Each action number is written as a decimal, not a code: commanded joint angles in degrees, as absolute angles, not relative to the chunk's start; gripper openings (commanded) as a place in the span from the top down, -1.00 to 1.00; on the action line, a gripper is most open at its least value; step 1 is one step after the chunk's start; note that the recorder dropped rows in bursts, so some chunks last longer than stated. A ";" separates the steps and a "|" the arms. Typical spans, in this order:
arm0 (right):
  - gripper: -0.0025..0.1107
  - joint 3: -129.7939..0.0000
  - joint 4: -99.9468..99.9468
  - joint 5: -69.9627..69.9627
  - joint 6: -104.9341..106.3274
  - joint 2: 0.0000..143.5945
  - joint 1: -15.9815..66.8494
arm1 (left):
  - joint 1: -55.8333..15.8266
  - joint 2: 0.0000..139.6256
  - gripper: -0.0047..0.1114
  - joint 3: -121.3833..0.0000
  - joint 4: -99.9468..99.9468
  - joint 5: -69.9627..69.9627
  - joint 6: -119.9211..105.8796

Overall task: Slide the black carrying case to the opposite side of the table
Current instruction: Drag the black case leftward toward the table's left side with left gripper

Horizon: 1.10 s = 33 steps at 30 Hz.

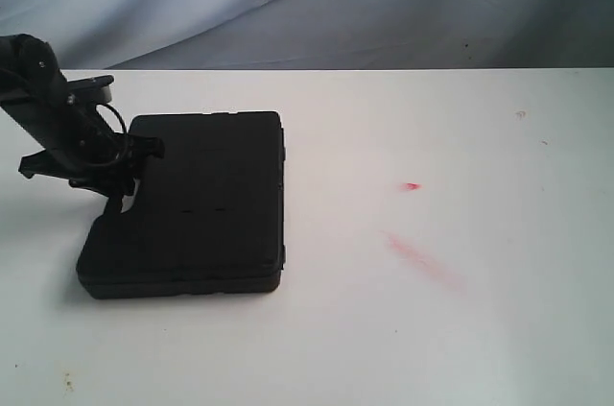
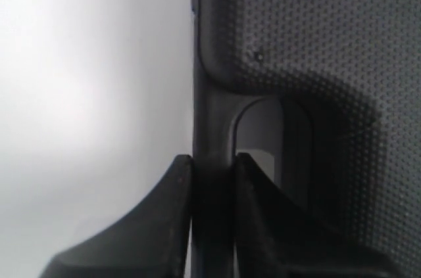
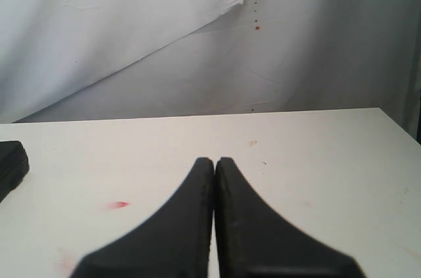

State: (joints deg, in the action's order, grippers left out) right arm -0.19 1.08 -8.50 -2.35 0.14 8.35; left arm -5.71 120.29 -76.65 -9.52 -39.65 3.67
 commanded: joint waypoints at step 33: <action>0.96 0.00 1.23 -7.83 -1.91 0.00 7.97 | -0.26 121.33 0.91 -75.23 -5.61 -41.02 -2.09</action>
